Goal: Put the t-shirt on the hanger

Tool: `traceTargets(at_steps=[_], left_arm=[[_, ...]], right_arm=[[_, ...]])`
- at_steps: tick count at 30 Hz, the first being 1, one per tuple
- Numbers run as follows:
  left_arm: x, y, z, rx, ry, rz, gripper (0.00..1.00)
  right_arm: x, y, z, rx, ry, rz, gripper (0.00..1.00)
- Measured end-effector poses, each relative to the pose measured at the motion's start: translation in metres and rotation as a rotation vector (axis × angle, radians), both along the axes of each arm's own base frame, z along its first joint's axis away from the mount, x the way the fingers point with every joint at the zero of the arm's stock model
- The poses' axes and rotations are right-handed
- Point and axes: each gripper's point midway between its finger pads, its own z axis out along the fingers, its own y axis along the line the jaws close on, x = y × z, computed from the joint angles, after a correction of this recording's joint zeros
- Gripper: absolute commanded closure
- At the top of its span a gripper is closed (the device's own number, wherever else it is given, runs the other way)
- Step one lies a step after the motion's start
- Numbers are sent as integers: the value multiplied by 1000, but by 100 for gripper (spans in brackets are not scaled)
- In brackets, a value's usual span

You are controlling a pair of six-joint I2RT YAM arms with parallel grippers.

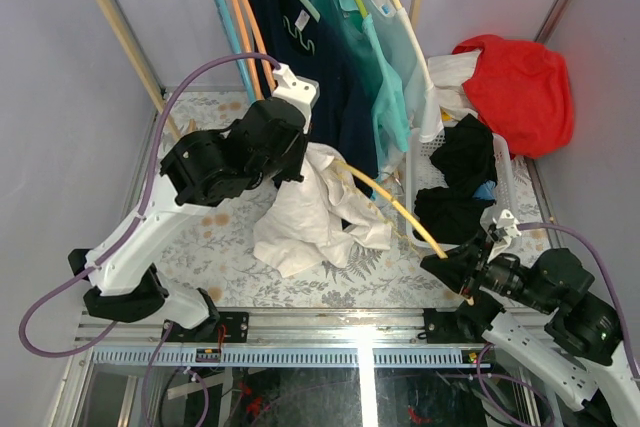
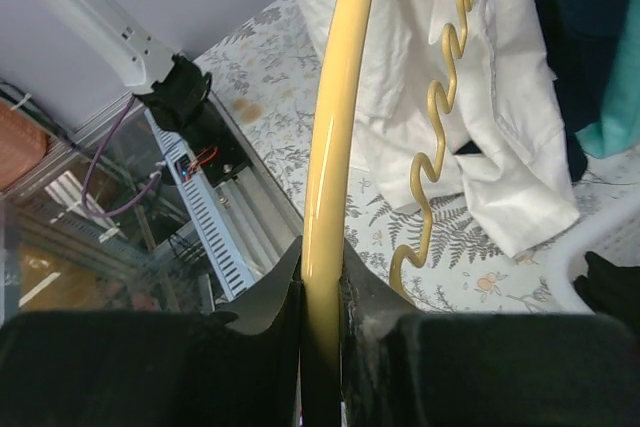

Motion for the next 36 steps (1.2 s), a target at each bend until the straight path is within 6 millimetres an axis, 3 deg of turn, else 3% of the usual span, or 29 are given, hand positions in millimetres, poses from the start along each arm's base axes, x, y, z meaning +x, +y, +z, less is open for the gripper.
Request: traceTargets(at_steps=[4, 17, 22, 28, 36], left_arm=[[2, -3, 2, 5, -3, -7, 100], [-2, -7, 27, -53, -31, -46, 100], [-6, -12, 49, -114, -58, -84, 100], [-13, -18, 75, -200, -97, -133, 100], [-30, -45, 119, -370, -154, -299, 99]], right_arm=[[-8, 10, 2, 35, 9, 69, 100], [-26, 12, 47, 258, -77, 133, 100], [-21, 17, 52, 308, -84, 132, 100], [-25, 6, 65, 376, -146, 107, 100], [-31, -3, 91, 420, -201, 98, 100]])
